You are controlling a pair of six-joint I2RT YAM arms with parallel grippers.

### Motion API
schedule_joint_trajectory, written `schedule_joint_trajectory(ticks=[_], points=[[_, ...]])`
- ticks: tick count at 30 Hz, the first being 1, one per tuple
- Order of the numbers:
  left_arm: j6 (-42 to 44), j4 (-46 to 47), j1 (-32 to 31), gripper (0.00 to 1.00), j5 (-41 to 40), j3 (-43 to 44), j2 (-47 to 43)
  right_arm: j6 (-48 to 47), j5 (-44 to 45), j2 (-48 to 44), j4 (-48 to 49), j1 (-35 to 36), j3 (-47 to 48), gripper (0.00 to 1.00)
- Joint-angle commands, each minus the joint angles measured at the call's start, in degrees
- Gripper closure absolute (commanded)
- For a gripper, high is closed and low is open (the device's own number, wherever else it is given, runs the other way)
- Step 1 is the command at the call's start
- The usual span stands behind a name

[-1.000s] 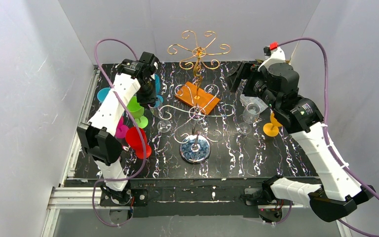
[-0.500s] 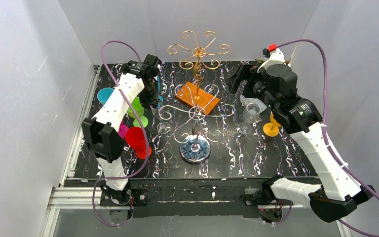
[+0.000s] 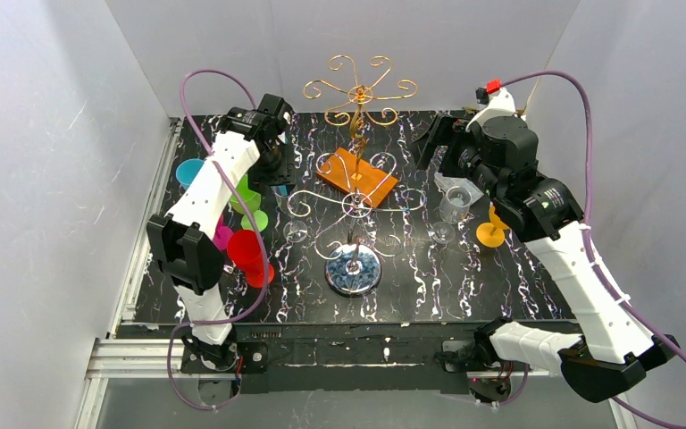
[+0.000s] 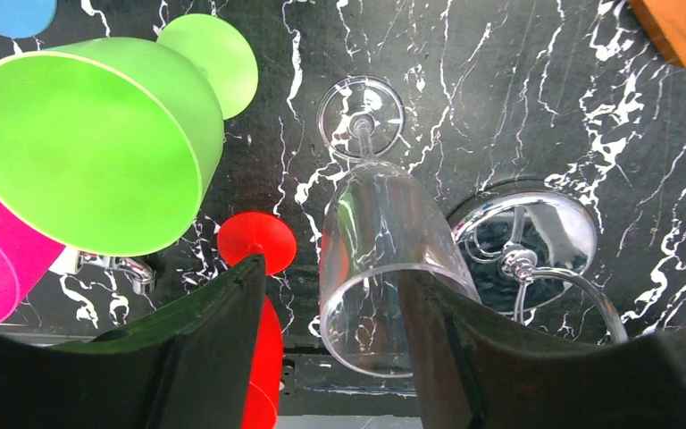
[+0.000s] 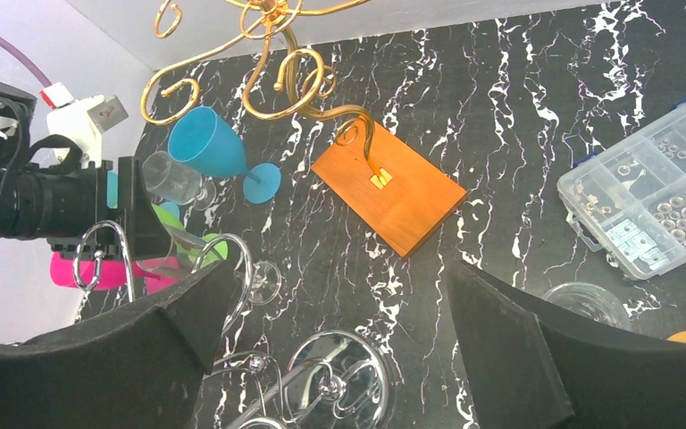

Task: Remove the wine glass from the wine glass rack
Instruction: Place the wine glass at the center of the board, then reset both arms

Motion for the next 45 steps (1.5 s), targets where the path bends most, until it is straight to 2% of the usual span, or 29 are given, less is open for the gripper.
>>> schedule_joint_trajectory(ticks=[1,8,15,19,21,22,27,30,34,39,45], points=[[0.21,-1.42,0.16,0.42,1.22,3.68,-3.61,0.37,0.15,-0.21,1.56,0.01,2.24,0.02],[0.17,-1.55,0.16,0.28,1.63,6.77,-5.74,0.83,-0.7,0.99,1.63,0.01,3.15,0.02],[0.66,-1.11,0.13,0.23,2.58,9.24,-7.72,0.8,-0.32,1.95,1.42,0.01,4.37,0.02],[1.13,-0.03,0.16,0.15,3.21,12.12,-9.54,0.53,0.35,2.7,1.48,0.01,5.58,0.02],[1.4,0.7,0.16,0.03,3.87,13.4,-10.5,0.72,0.39,2.95,1.84,0.01,6.14,0.02],[1.49,1.0,0.24,0.02,4.23,14.21,-10.87,0.79,0.37,2.96,2.18,0.01,6.32,0.02],[1.92,2.68,0.25,0.02,7.84,18.53,-12.39,1.09,0.62,3.26,2.94,0.01,8.04,0.02],[2.17,5.62,0.24,0.02,11.89,19.28,-14.61,1.03,0.68,3.74,2.95,0.01,9.43,0.02],[1.35,9.52,0.25,0.02,12.79,18.5,-17.93,0.62,1.45,3.34,3.61,0.01,10.49,0.02],[-1.17,13.91,0.18,0.02,9.41,12.22,-23.84,0.09,2.85,2.3,4.7,0.01,10.75,0.02],[1.05,20.05,0.2,0.02,5.98,4.38,-30.85,-0.38,3.89,1.57,4.59,0.01,11.38,0.02]])
